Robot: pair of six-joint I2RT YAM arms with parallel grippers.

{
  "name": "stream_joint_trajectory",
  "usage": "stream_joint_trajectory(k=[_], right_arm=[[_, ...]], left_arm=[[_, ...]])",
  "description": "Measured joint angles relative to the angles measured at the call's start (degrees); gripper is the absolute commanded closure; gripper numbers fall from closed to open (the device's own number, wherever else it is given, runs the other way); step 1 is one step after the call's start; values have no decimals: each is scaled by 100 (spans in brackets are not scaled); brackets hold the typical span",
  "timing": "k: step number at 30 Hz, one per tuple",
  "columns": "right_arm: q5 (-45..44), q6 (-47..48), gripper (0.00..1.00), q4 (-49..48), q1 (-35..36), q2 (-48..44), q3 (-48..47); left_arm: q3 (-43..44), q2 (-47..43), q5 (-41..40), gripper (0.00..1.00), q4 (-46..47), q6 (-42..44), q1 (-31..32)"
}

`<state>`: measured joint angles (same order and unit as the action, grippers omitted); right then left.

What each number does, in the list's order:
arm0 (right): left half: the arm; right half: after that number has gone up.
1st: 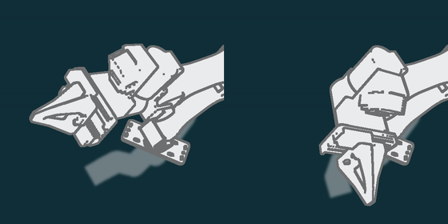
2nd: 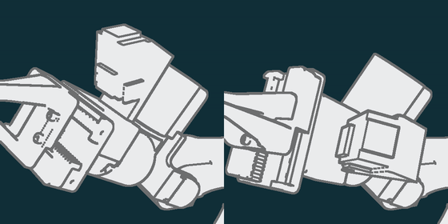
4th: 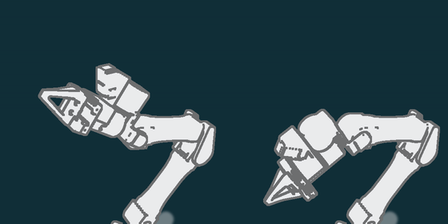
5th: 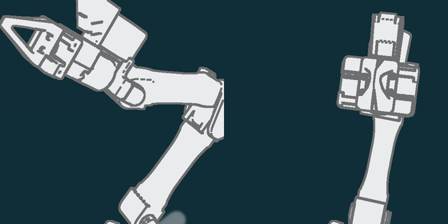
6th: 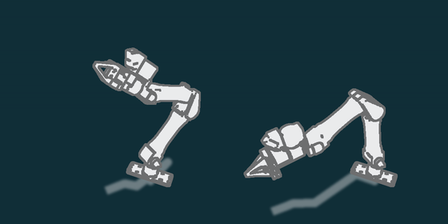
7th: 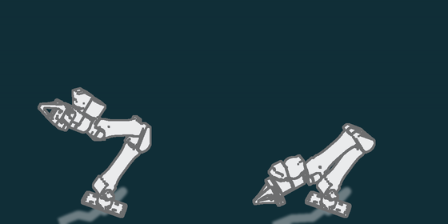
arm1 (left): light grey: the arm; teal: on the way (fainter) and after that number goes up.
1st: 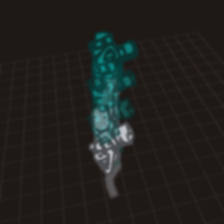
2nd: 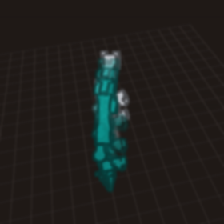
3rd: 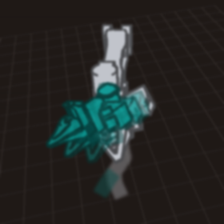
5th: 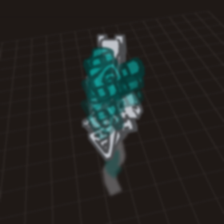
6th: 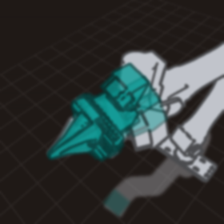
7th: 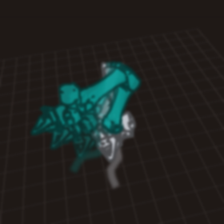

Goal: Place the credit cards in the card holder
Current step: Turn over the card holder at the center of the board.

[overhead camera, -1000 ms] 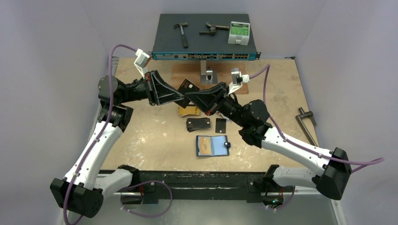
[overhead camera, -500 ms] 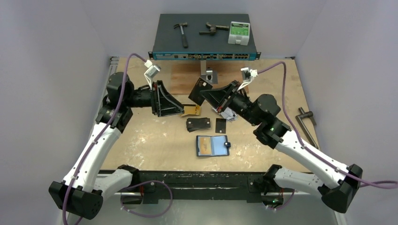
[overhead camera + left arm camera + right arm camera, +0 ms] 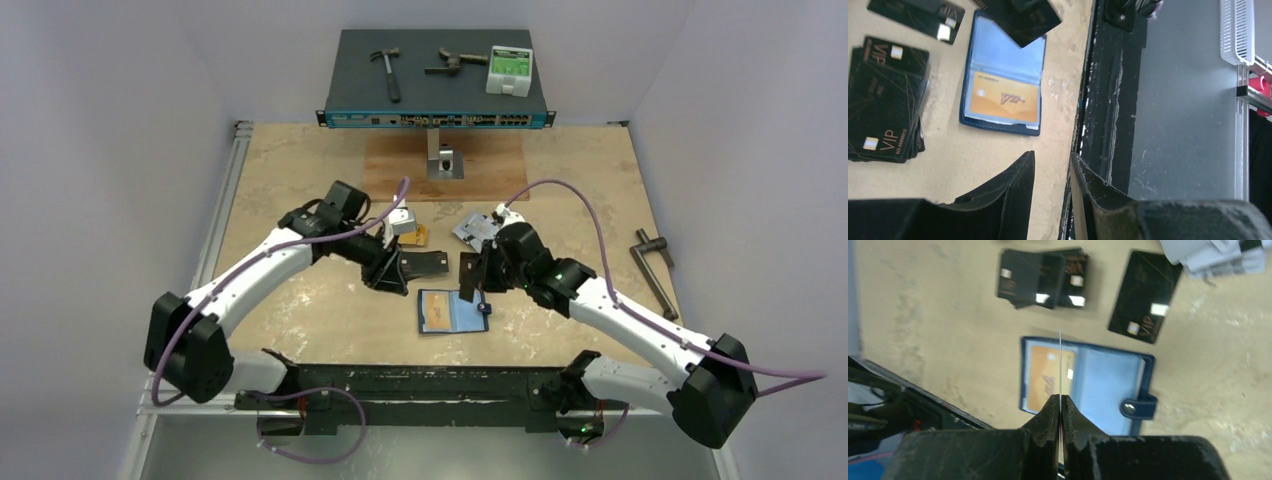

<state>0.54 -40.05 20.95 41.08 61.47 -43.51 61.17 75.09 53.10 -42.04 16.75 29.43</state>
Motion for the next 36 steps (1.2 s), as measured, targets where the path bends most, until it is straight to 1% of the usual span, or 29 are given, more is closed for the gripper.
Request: stream_joint_trajectory(k=[4,6,10,12,14,17,19,23,27,29,34,36], right_arm=[[-271,-149,100,407,85,122,184],[-435,-219,100,505,186,245,186],[-782,-308,100,680,433,461,186],[-949,-343,100,774,533,553,184],[-1137,-367,100,896,625,662,175],[-1370,-396,100,1064,684,813,131],[-1495,-428,100,1145,688,855,118],[-1679,-557,100,1279,691,861,116],[-1766,-651,100,1346,691,866,116],[-1766,-678,100,1355,691,868,116],[-1762,-730,100,1340,691,898,116],[-1759,-741,100,1298,691,938,125]], left_arm=[[-168,737,-59,70,380,-138,28],[-175,1121,-59,71,743,-393,39],[-197,1589,-66,72,1327,-992,116],[-238,1720,-74,69,1567,-1327,149],[-358,1805,-94,63,1810,-1714,175],[-710,1823,-199,62,2186,-2369,184],[-986,1823,-286,60,2428,-2708,184],[-1329,1821,-557,59,2592,-3235,184],[-1451,1799,-737,49,2815,-3582,186],[-1502,1810,-793,39,2892,-3713,188],[-1517,2035,-866,38,3132,-3969,293],[-1517,2138,-876,40,3202,-4009,363]])
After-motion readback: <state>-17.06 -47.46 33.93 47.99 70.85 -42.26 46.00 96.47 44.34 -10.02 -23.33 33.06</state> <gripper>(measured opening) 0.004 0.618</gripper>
